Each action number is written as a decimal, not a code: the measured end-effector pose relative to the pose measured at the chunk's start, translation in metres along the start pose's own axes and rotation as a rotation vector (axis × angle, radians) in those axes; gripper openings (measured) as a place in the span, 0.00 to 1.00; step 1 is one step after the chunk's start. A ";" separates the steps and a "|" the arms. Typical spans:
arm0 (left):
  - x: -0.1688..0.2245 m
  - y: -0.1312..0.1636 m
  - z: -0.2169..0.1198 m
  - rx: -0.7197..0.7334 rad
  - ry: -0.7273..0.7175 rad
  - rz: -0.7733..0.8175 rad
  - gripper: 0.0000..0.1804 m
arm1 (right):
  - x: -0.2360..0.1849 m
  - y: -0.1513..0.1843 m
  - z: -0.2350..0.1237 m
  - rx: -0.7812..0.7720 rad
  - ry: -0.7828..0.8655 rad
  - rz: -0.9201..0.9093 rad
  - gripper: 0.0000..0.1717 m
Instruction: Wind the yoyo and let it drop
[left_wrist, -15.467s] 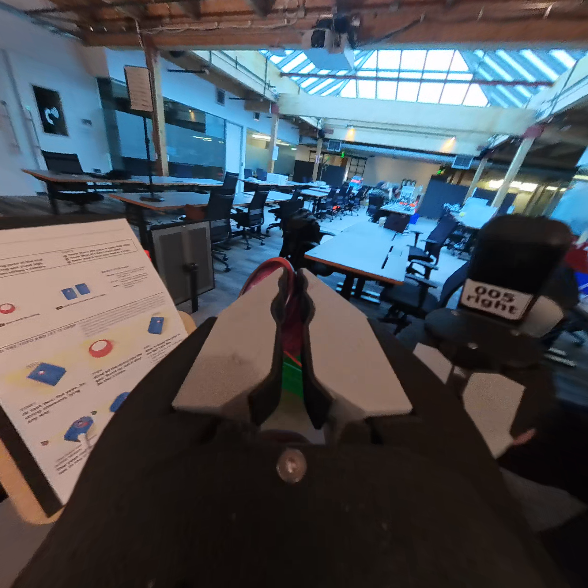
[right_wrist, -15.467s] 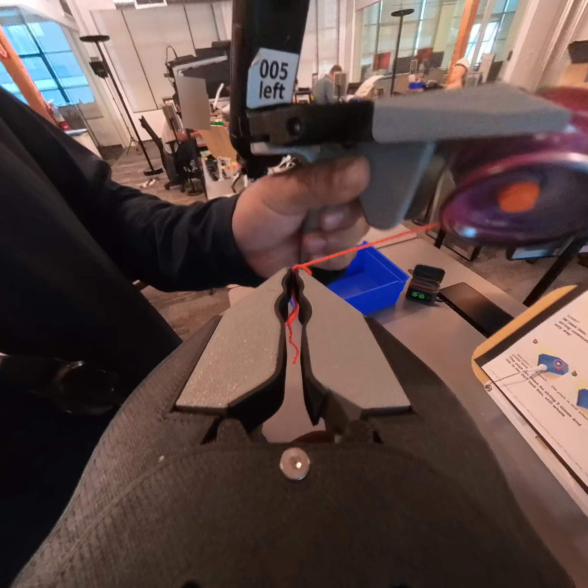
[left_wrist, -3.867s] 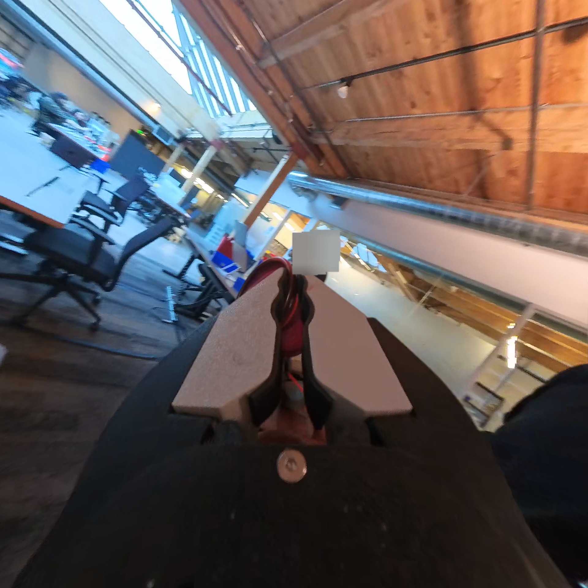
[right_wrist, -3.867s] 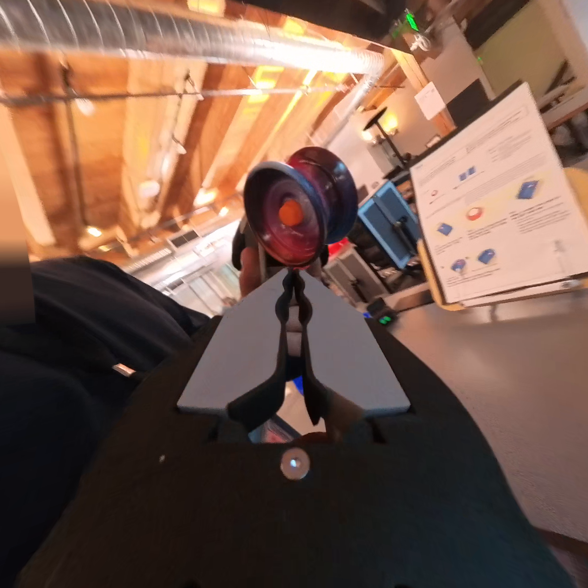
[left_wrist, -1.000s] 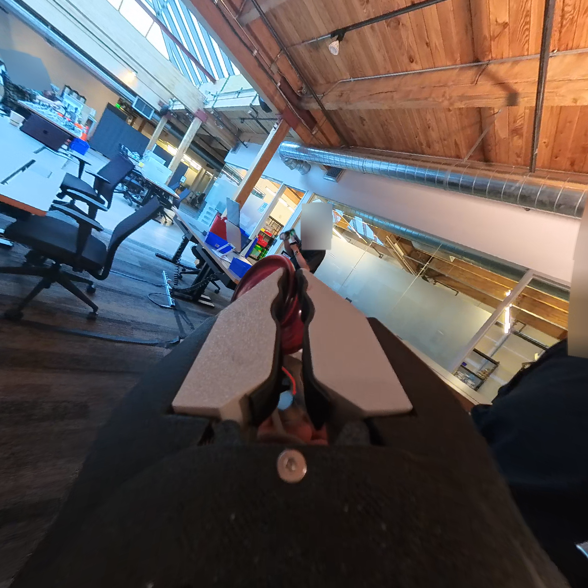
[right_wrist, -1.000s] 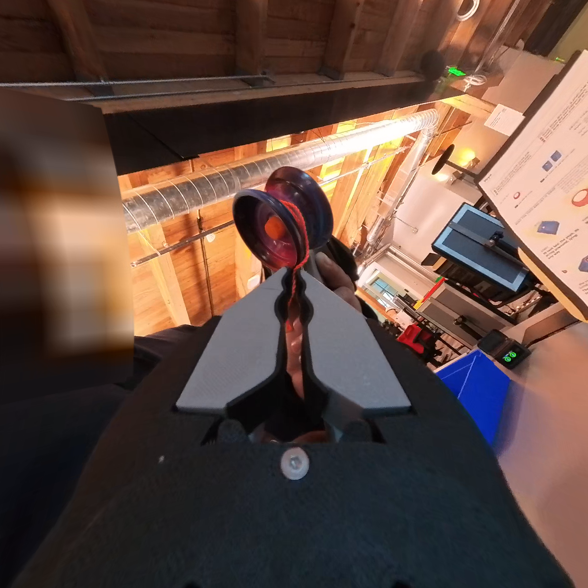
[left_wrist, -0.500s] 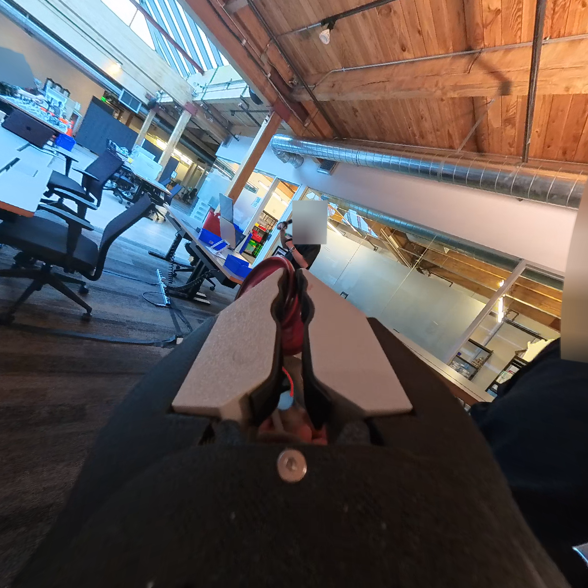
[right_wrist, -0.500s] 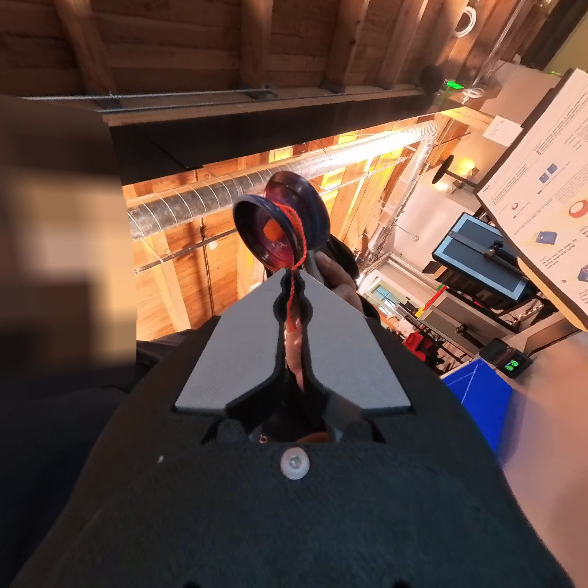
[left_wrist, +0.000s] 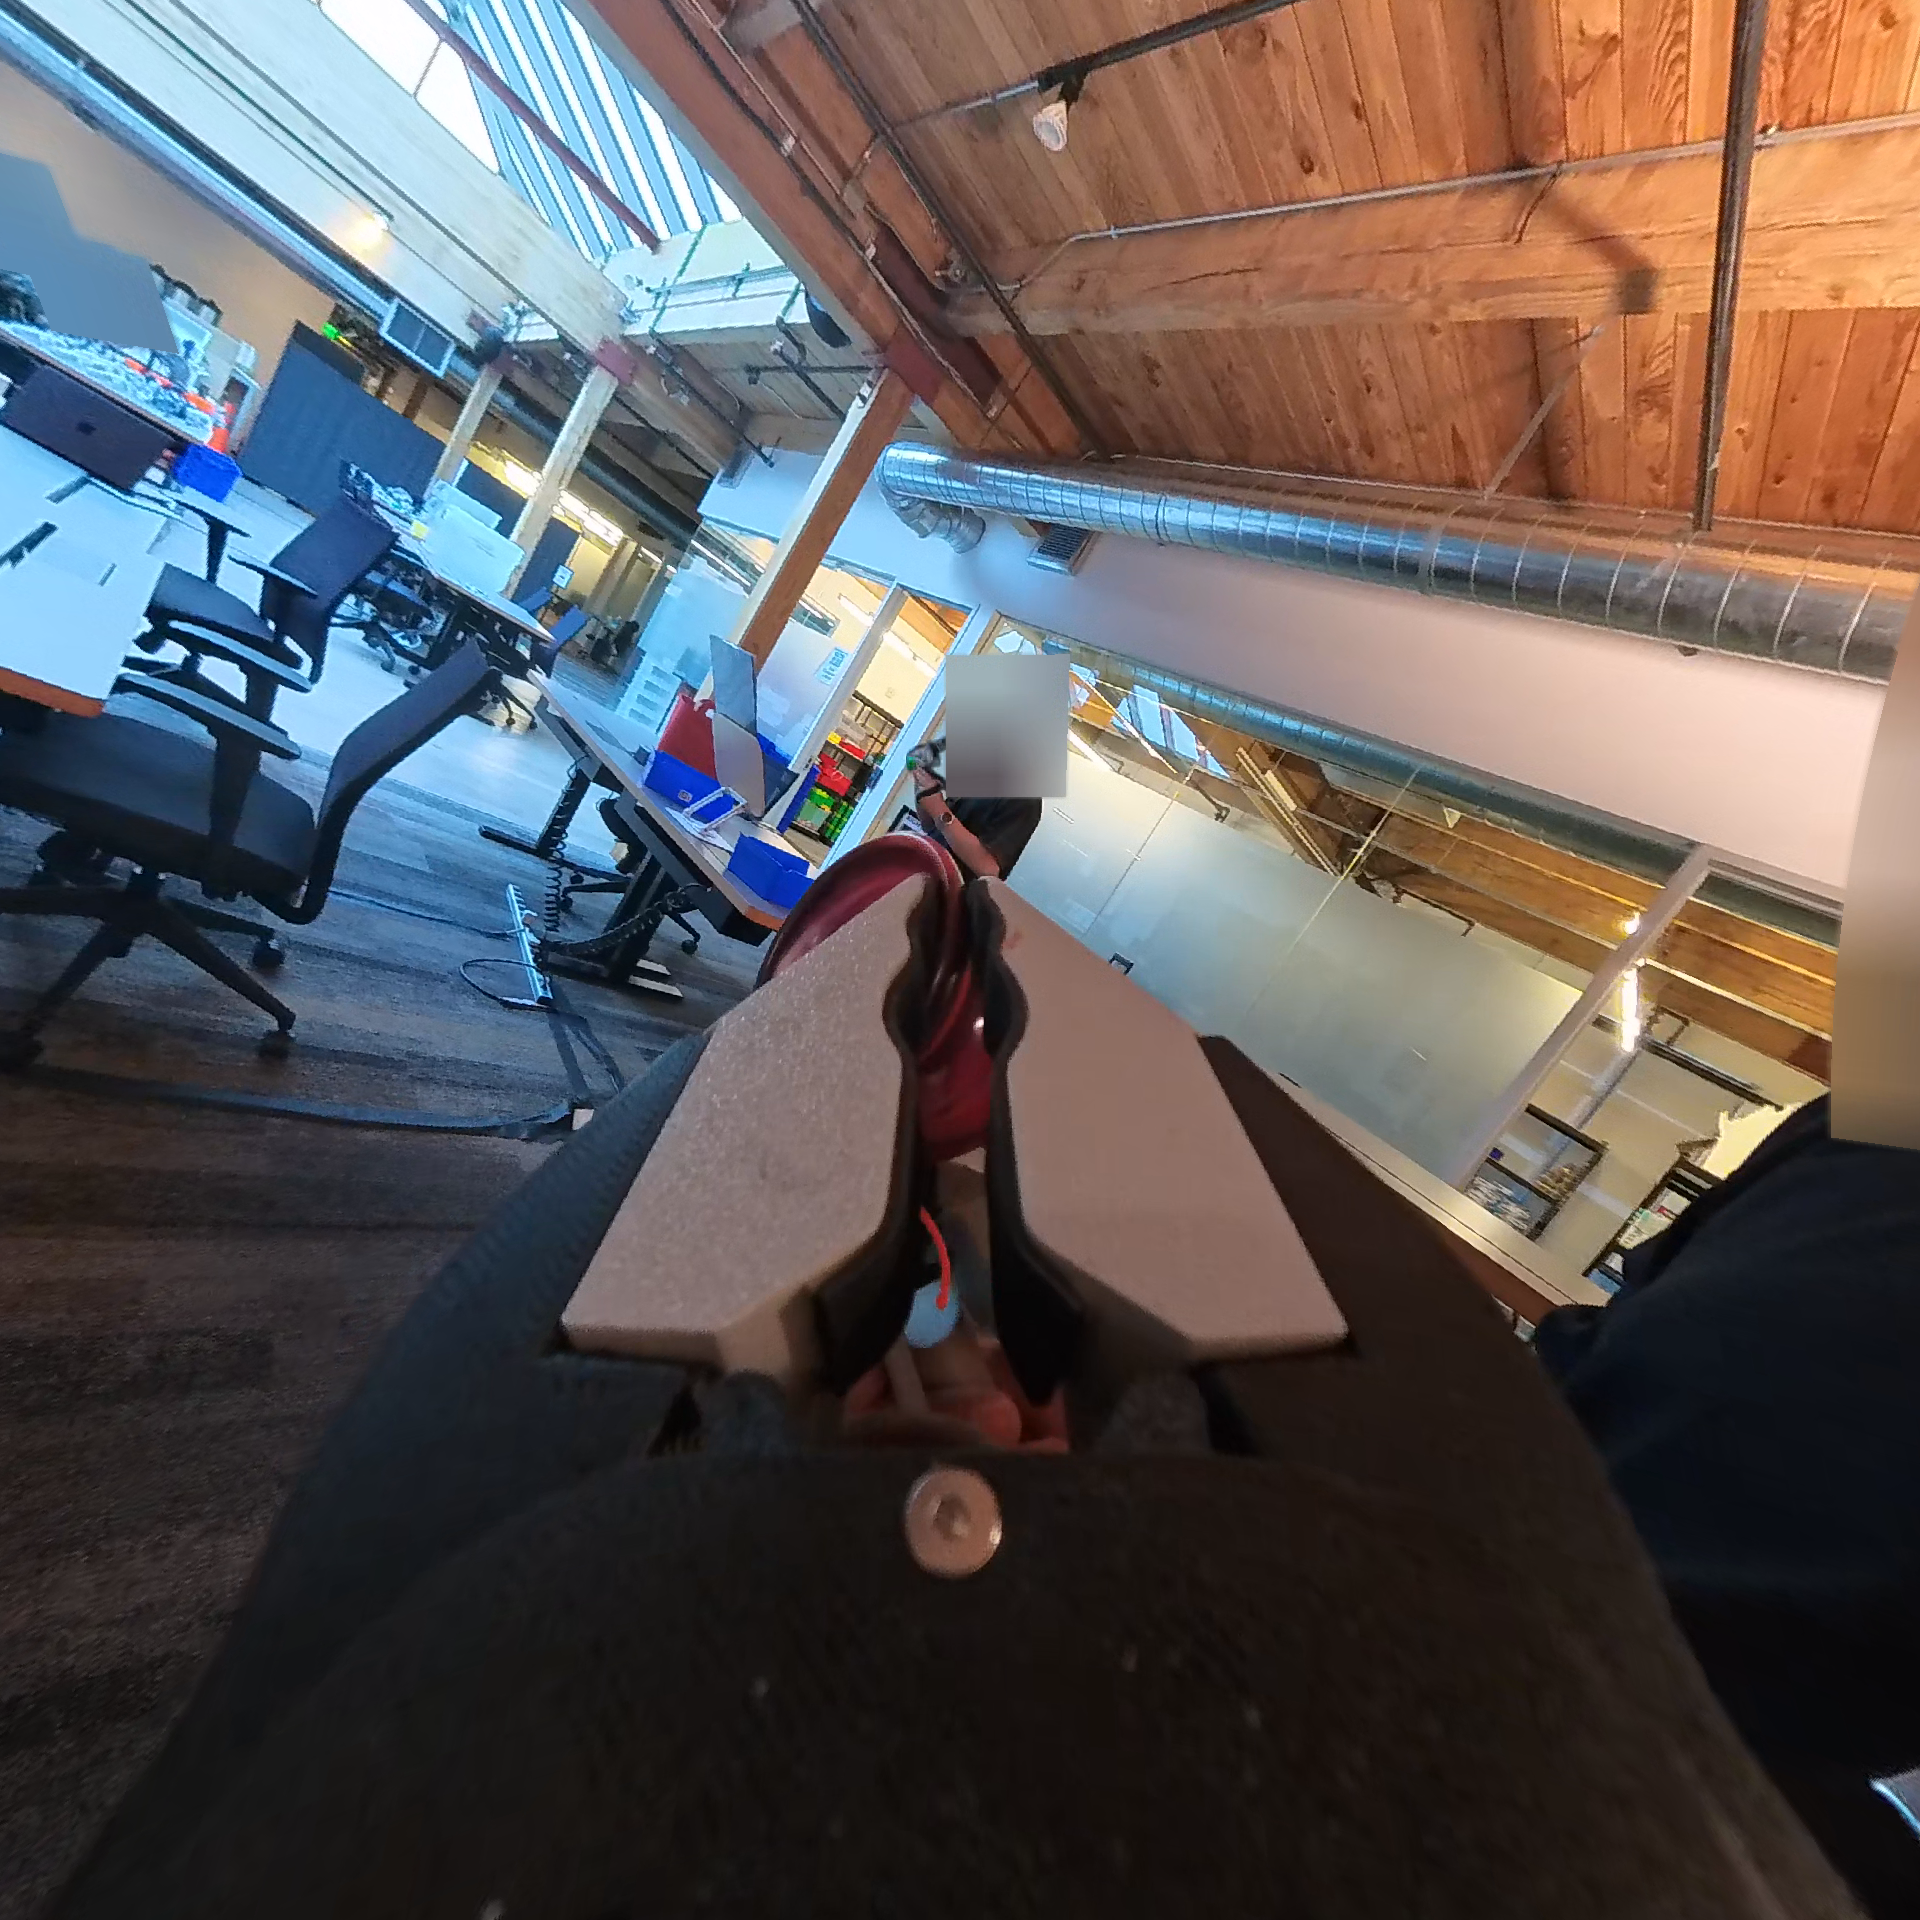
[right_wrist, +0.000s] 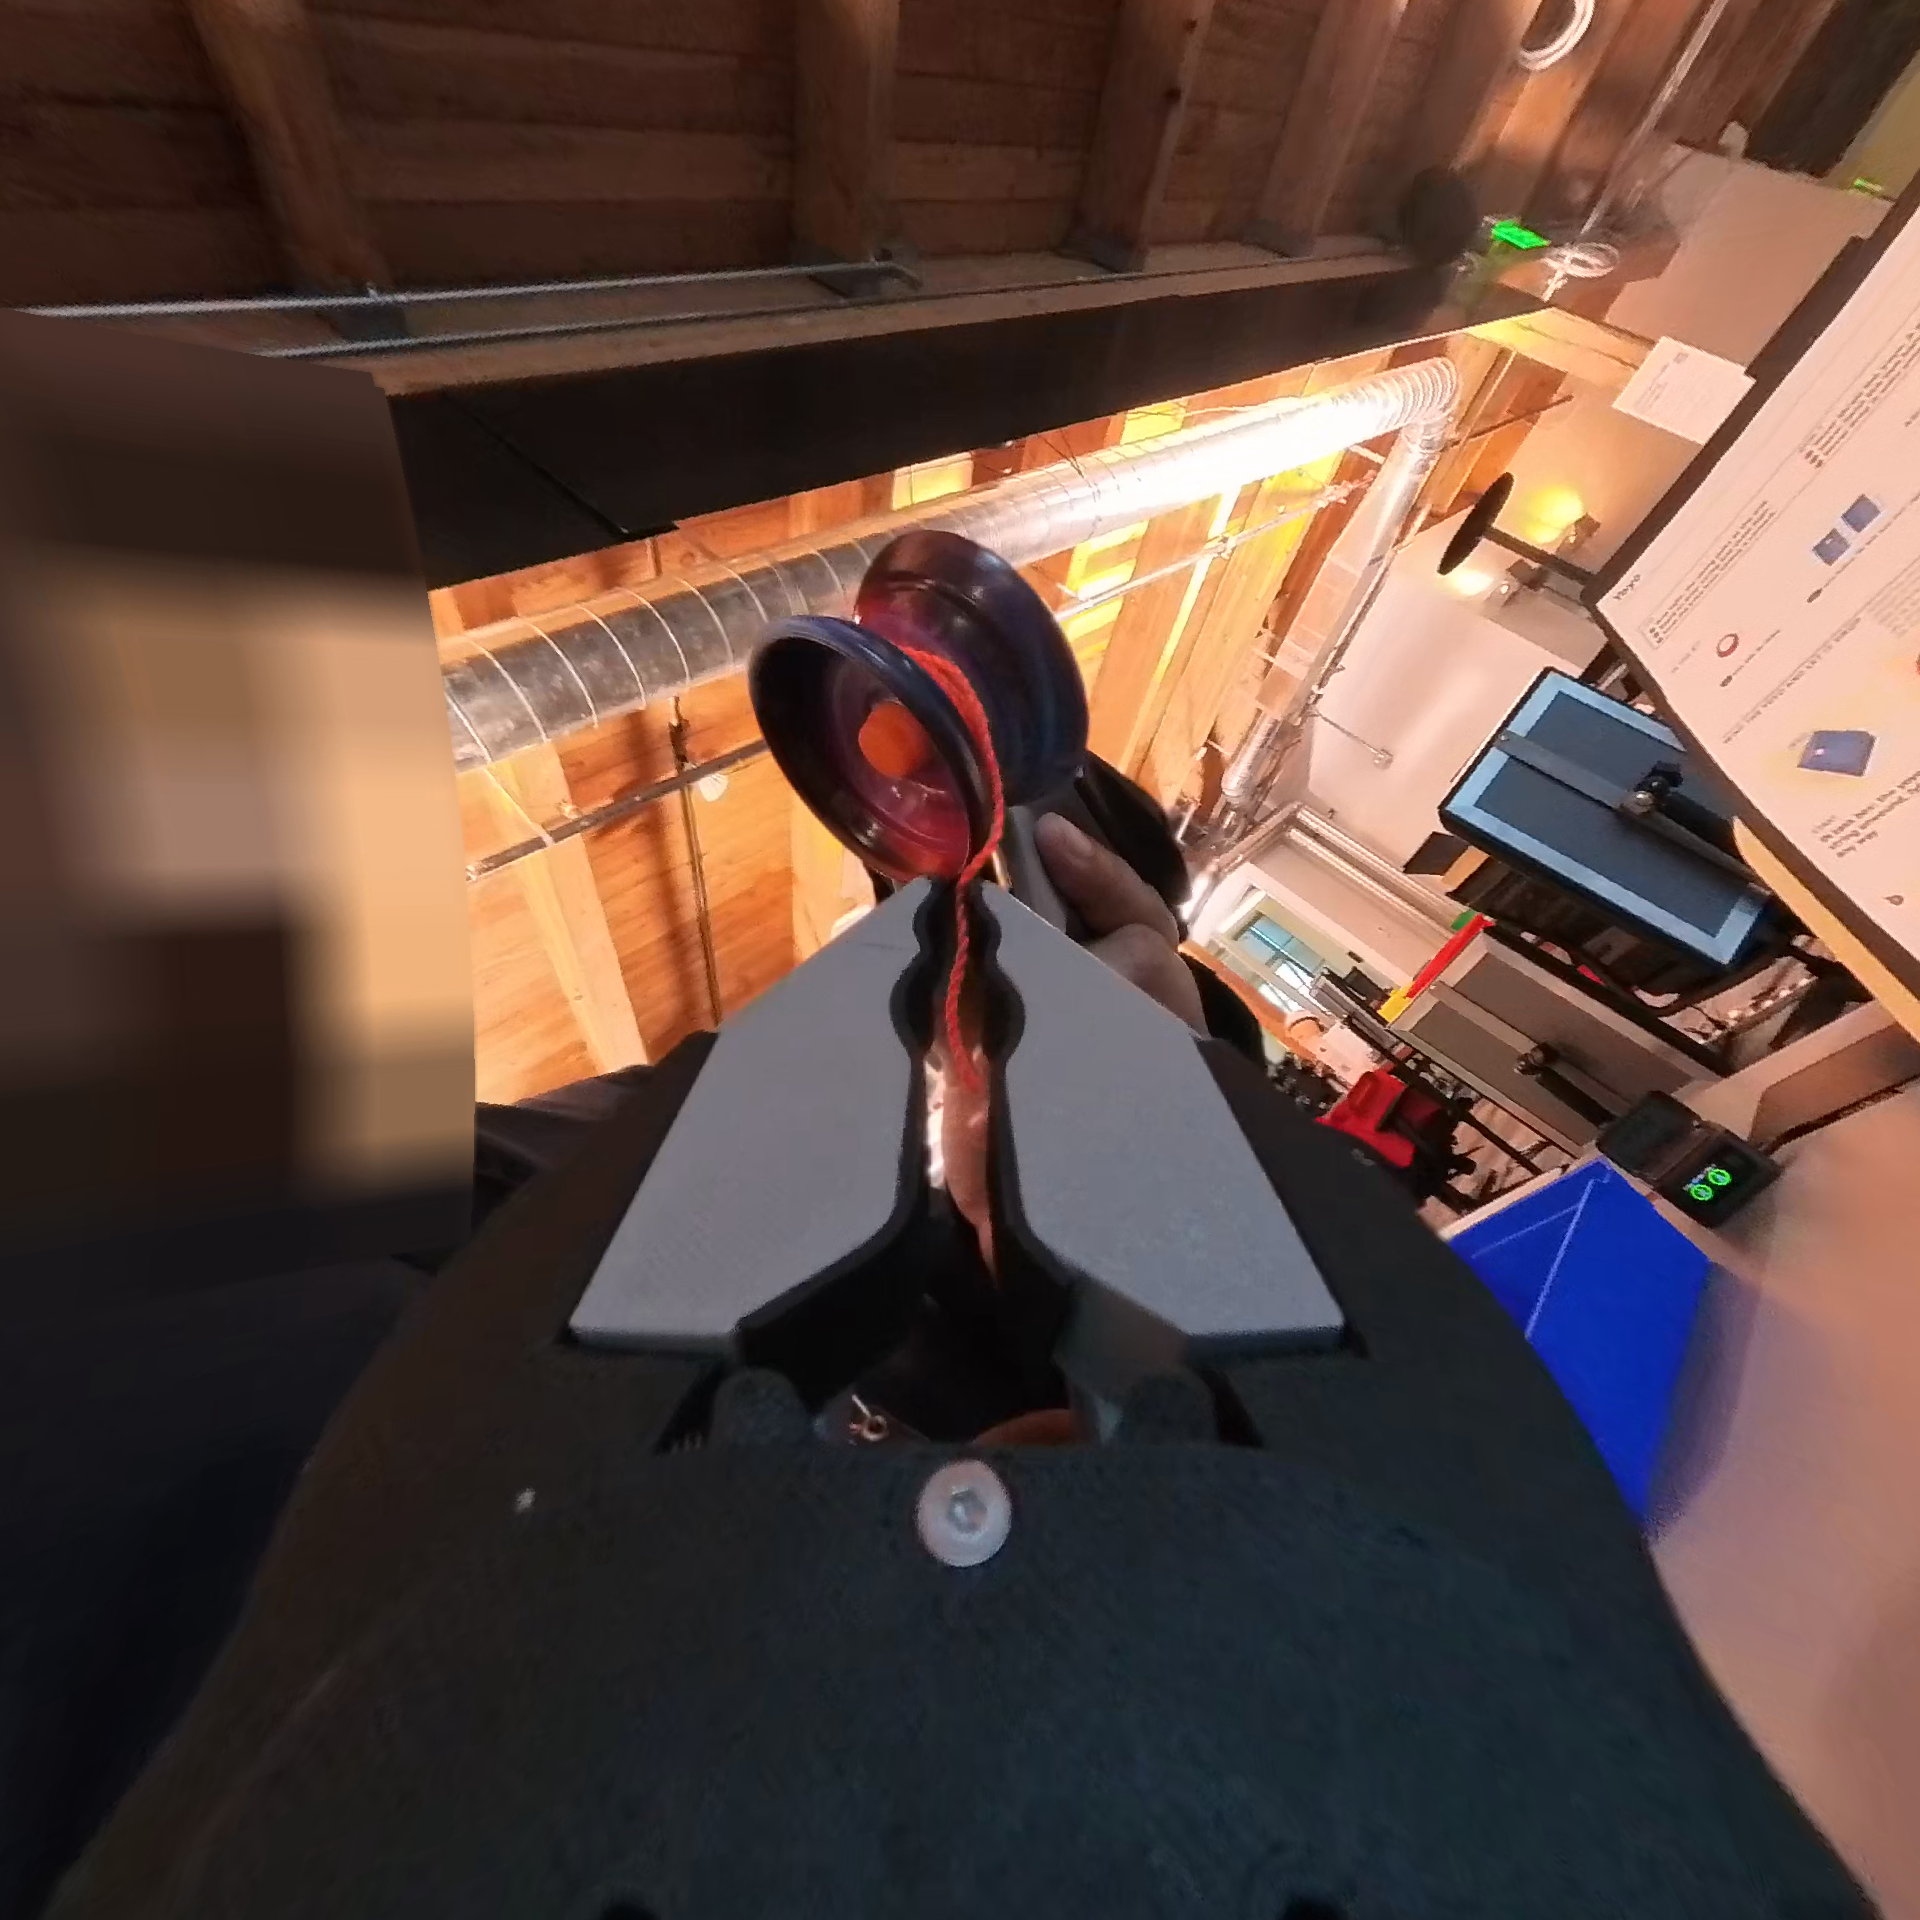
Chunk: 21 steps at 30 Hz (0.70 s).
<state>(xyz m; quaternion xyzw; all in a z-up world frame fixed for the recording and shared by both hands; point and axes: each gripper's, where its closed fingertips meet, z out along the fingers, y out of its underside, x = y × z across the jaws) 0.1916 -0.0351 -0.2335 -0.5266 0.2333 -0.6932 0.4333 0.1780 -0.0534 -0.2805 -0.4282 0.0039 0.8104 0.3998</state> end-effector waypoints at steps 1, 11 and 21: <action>0.001 0.000 0.000 0.000 0.001 0.003 0.01 | 0.000 0.000 0.000 0.003 -0.004 0.005 0.00; 0.004 0.001 0.000 -0.006 0.006 0.012 0.01 | -0.002 -0.001 -0.001 0.028 -0.032 0.056 0.00; 0.005 -0.001 0.000 -0.010 0.008 0.018 0.01 | -0.001 -0.003 0.002 0.020 -0.032 0.062 0.00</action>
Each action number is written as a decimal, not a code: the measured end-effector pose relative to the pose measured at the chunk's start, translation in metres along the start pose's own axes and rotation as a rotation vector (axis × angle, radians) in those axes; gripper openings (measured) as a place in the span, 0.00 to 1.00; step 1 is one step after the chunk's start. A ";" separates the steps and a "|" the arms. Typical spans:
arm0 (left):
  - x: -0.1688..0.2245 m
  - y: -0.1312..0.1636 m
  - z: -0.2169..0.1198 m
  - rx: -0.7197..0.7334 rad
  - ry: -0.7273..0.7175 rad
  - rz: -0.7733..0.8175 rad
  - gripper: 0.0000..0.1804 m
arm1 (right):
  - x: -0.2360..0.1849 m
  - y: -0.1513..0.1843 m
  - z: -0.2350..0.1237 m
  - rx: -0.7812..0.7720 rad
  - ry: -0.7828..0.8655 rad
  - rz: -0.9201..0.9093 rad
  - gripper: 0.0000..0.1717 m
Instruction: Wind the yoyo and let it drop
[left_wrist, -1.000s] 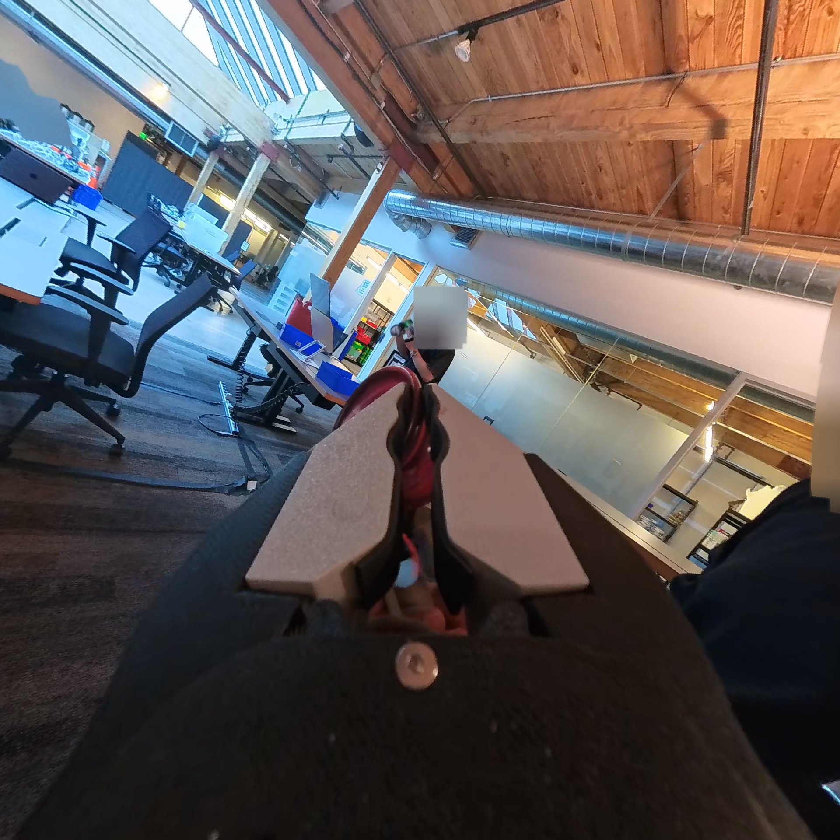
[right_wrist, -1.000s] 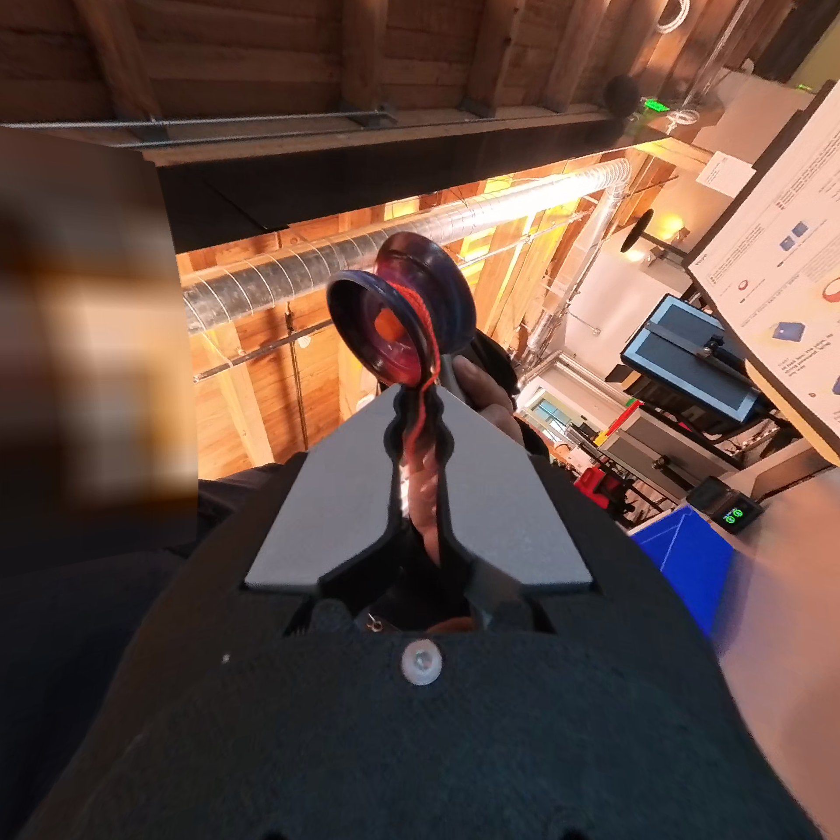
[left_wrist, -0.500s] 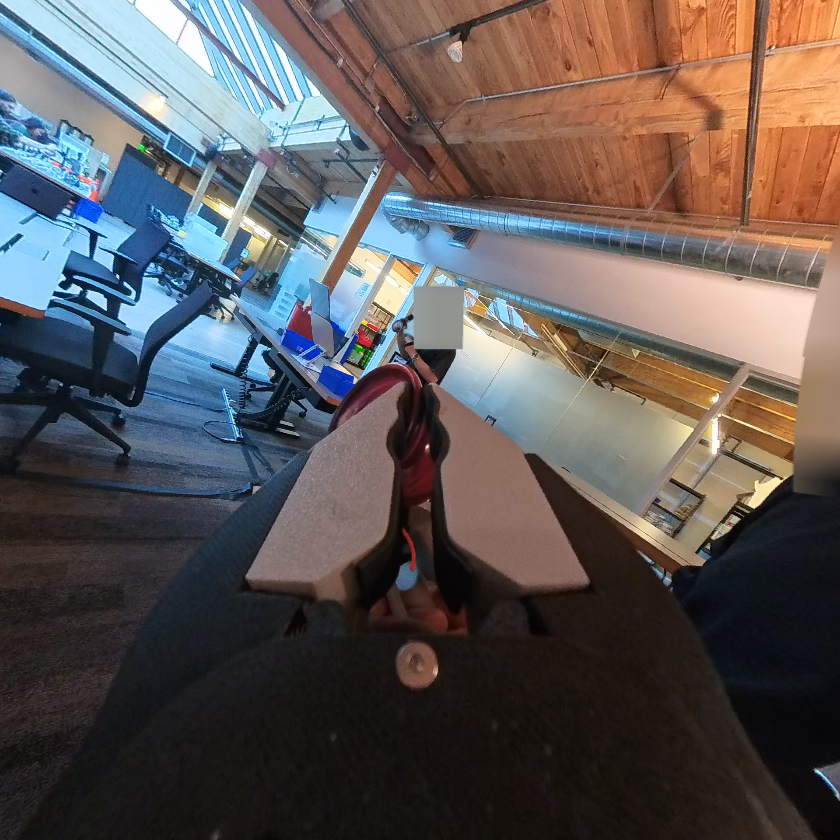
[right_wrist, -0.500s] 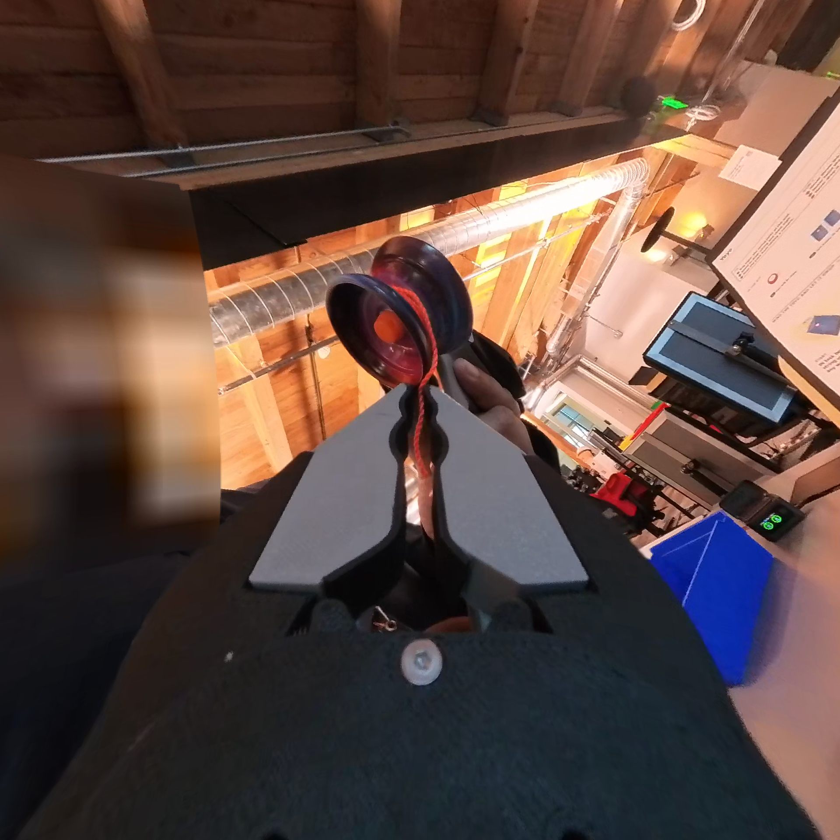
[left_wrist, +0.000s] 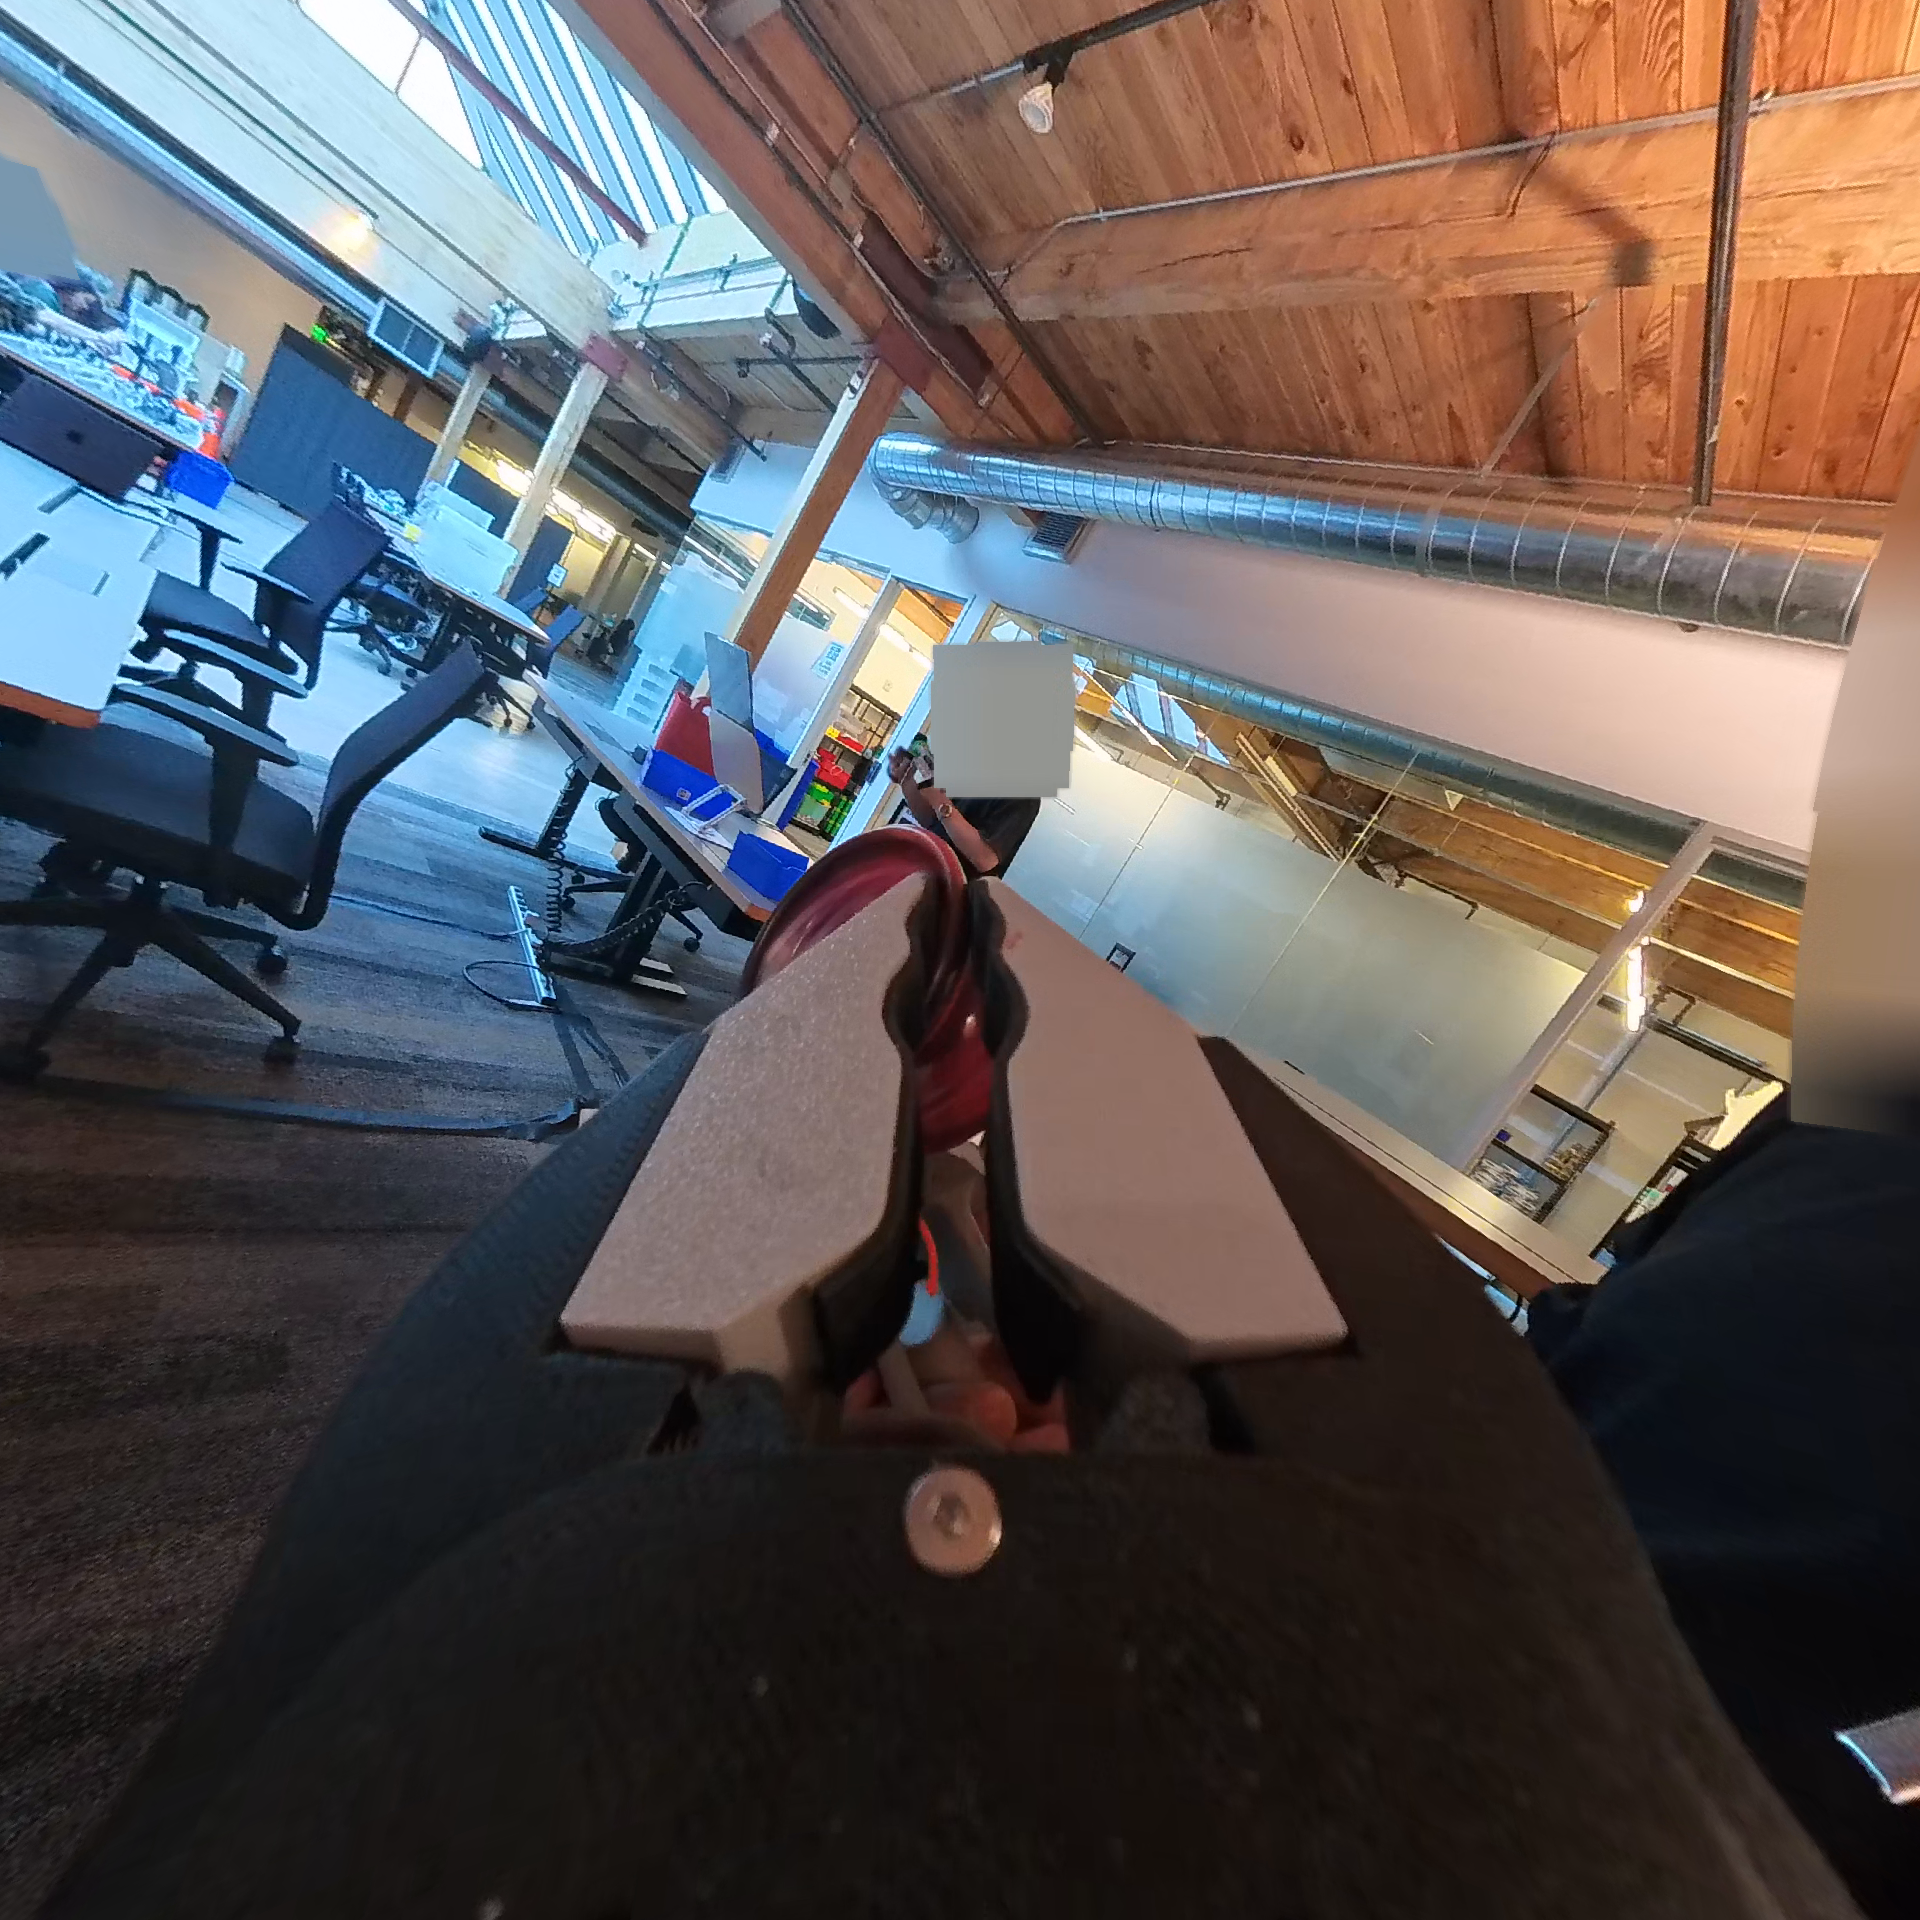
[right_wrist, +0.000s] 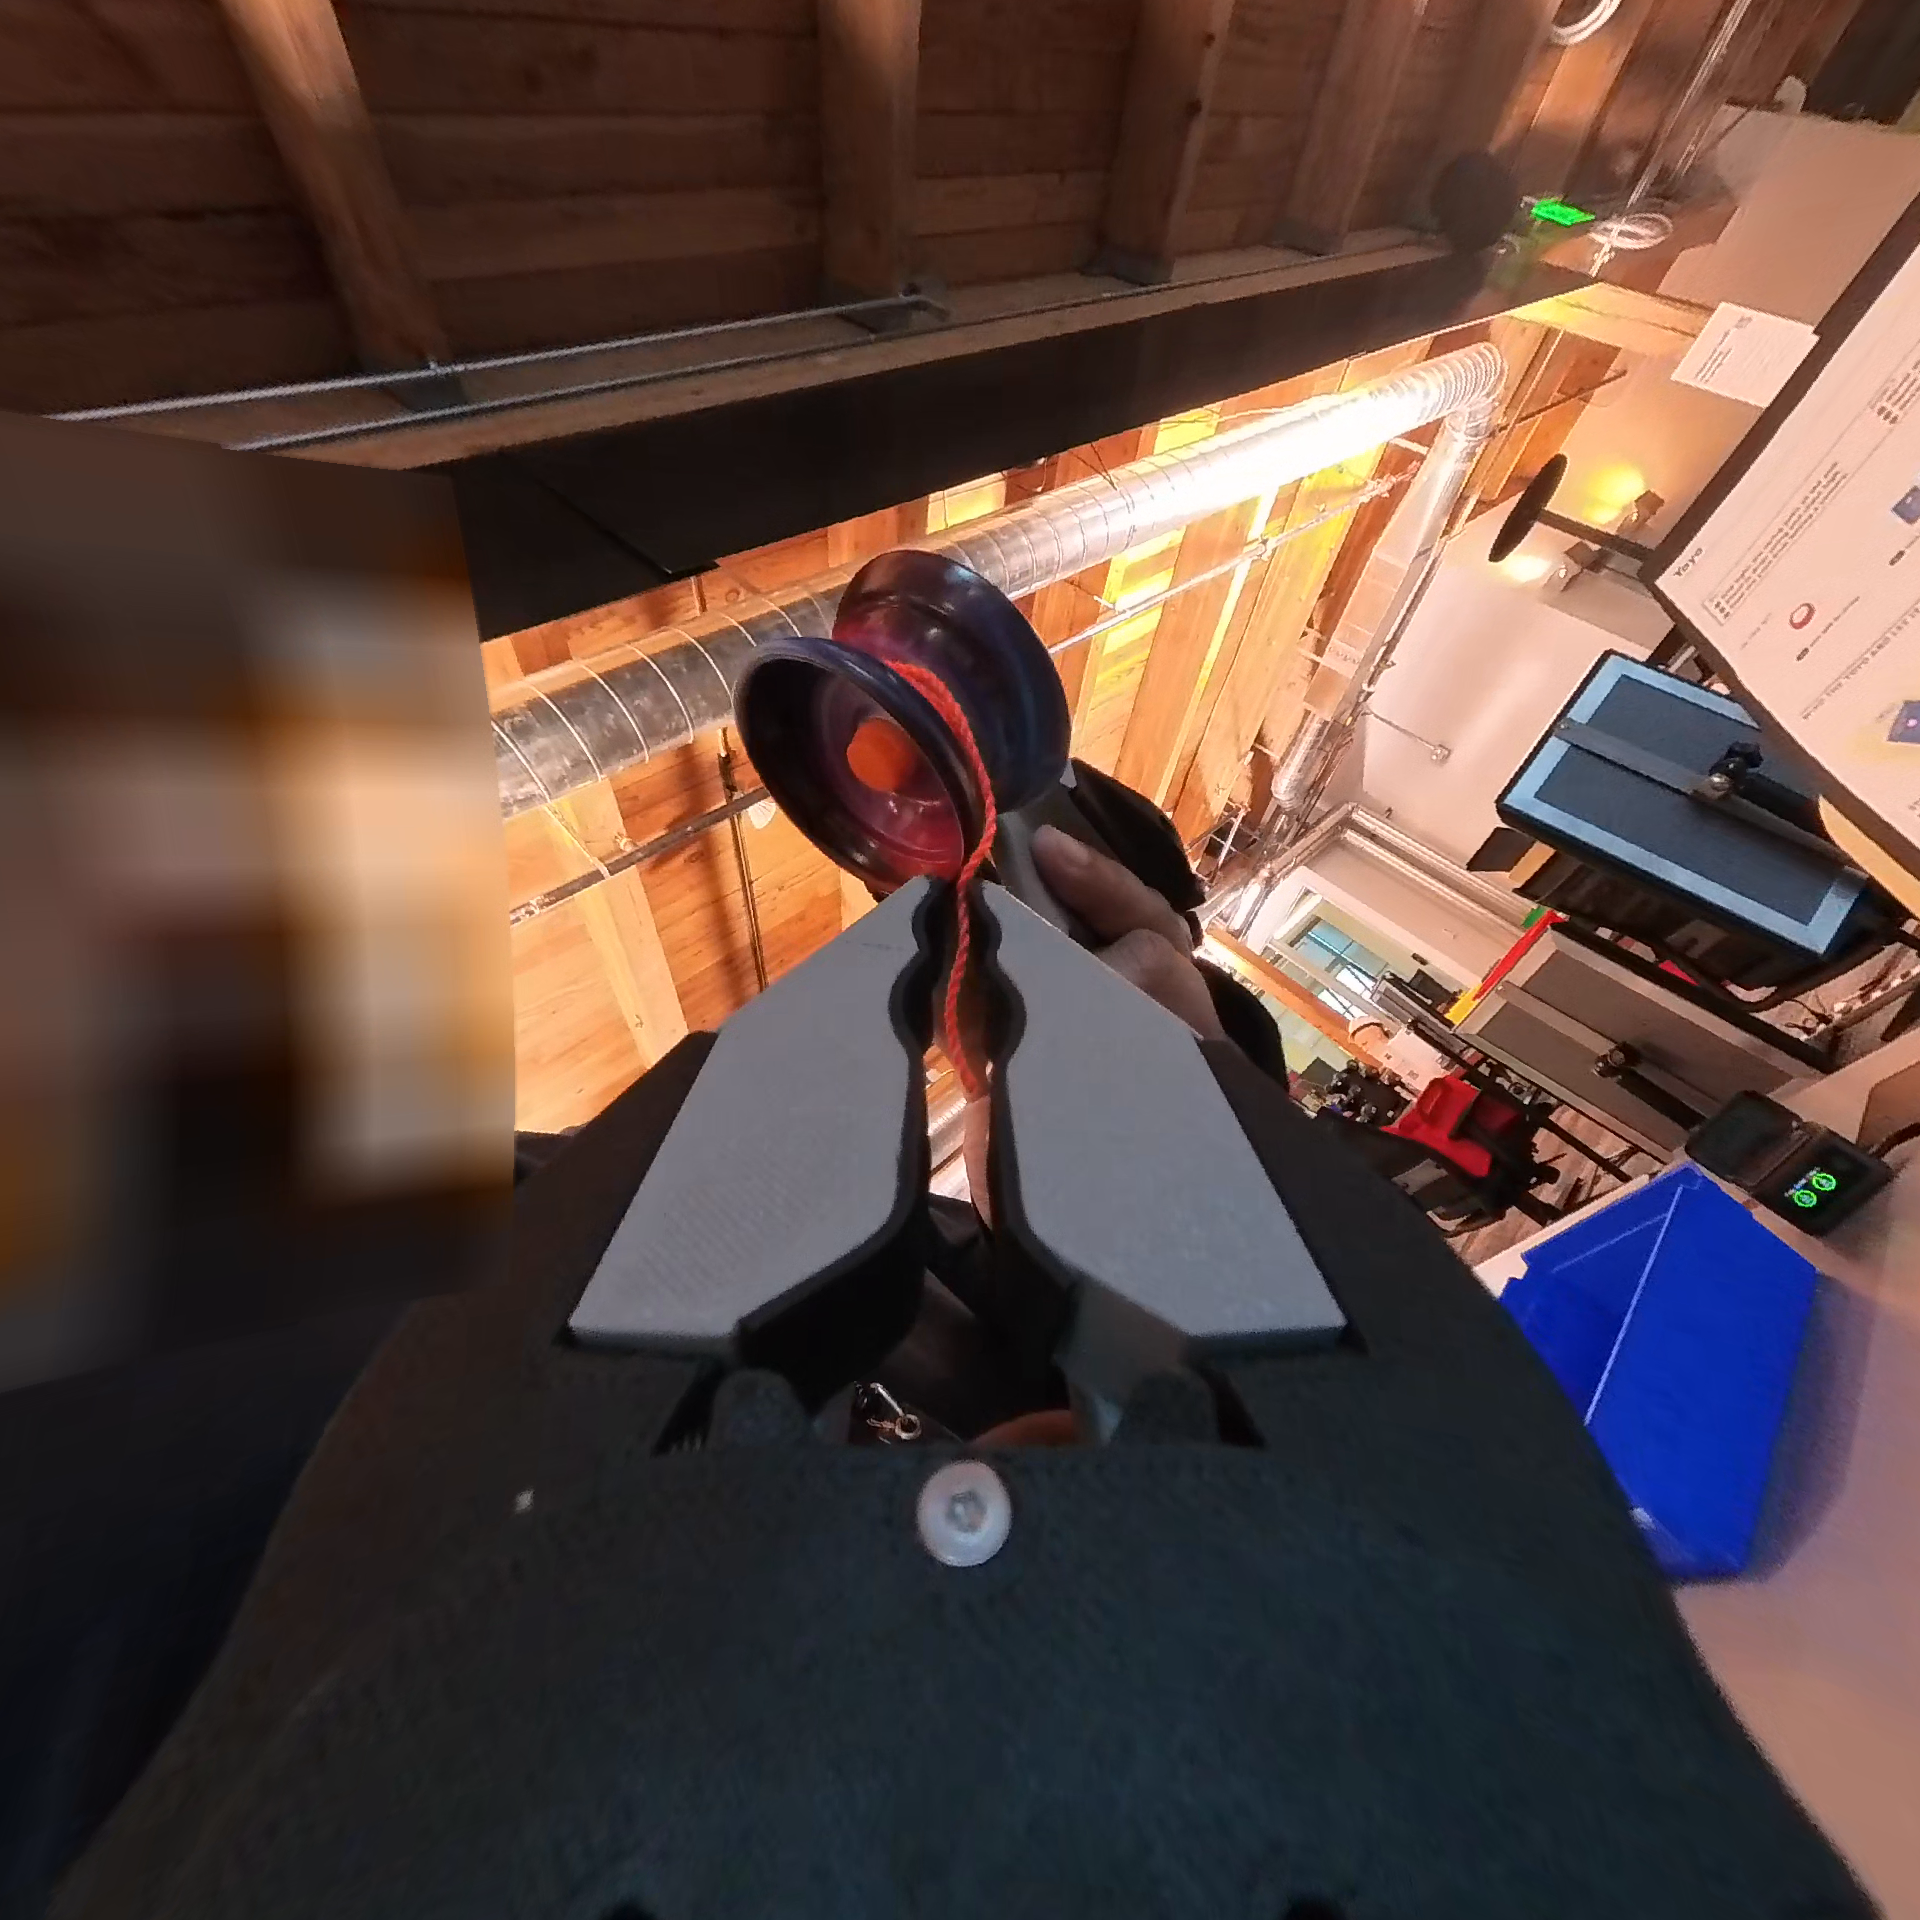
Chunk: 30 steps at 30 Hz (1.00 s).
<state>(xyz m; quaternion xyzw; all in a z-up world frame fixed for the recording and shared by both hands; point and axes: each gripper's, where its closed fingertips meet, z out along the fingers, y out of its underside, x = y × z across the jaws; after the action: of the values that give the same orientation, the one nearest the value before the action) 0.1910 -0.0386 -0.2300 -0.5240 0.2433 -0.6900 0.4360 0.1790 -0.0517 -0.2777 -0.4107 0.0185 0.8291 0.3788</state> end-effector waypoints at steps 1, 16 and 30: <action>0.000 0.000 0.000 -0.002 0.001 0.001 0.01 | 0.000 0.000 0.000 0.000 -0.001 0.003 0.00; 0.004 0.001 -0.003 -0.044 0.065 -0.053 0.01 | -0.002 0.007 0.001 -0.062 -0.014 -0.005 0.00; 0.004 0.013 -0.003 -0.198 0.145 -0.135 0.02 | 0.005 0.012 -0.004 -0.091 0.020 0.021 0.00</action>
<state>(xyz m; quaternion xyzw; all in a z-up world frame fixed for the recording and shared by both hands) 0.1923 -0.0486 -0.2396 -0.5284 0.3054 -0.7264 0.3160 0.1721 -0.0584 -0.2868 -0.4357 -0.0111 0.8289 0.3507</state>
